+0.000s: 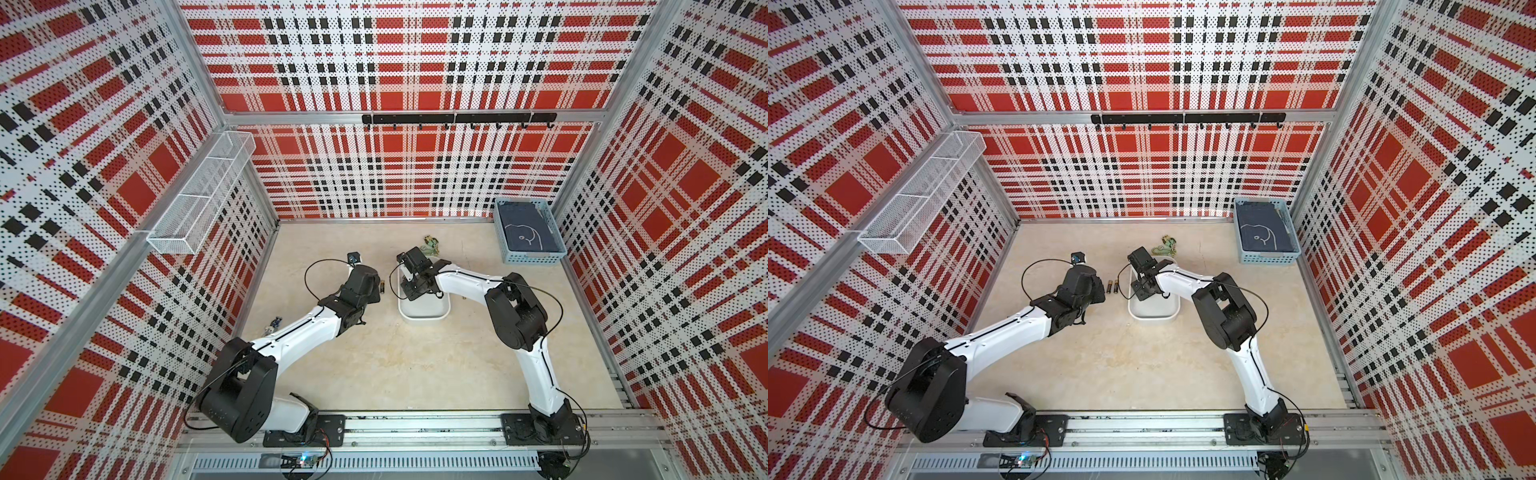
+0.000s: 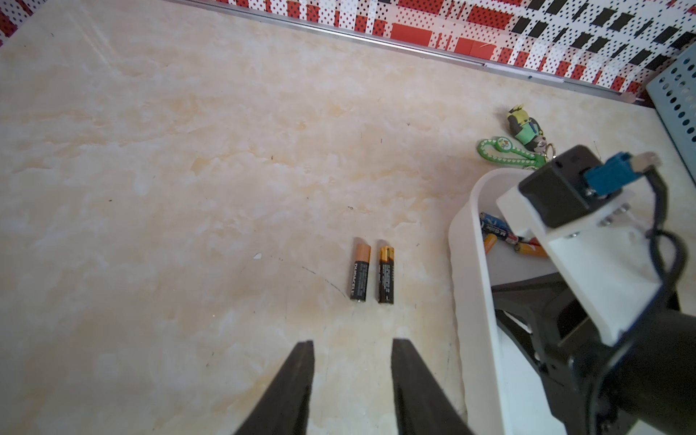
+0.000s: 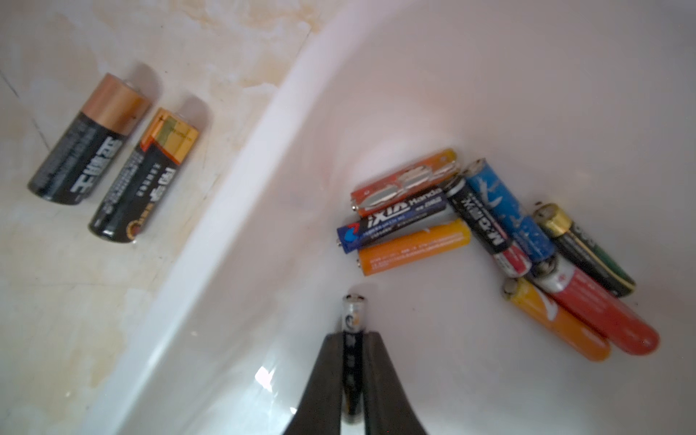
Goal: Take the batteries out of the storage box
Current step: Pick up the battery from the storage box, then place the battery at the center of the board.
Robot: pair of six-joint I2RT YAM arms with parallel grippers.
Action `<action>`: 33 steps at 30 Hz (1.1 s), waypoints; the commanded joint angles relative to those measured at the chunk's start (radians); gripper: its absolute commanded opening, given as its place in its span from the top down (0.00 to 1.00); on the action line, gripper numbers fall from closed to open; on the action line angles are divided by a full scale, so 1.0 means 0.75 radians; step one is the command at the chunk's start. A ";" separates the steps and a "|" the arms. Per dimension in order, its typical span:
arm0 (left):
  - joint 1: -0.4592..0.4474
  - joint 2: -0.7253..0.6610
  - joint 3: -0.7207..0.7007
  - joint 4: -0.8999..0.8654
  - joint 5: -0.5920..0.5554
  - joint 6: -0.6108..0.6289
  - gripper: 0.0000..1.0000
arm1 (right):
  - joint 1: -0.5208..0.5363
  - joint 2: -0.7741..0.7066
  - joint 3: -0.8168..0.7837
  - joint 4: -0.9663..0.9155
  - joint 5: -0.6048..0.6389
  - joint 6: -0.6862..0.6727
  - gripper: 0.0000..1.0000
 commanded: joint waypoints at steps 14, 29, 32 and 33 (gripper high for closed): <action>-0.025 0.032 0.061 0.036 -0.034 -0.016 0.60 | -0.001 -0.142 0.023 -0.062 -0.097 0.086 1.00; -0.112 0.097 0.211 0.030 -0.069 0.040 0.60 | -0.129 -0.370 -0.100 -0.072 -0.133 0.169 1.00; -0.154 0.134 0.268 0.021 -0.065 0.072 0.60 | -0.190 -0.459 -0.177 -0.067 -0.106 0.194 1.00; -0.175 0.147 0.286 0.020 -0.063 0.094 0.60 | -0.217 -0.494 -0.209 -0.059 -0.085 0.198 1.00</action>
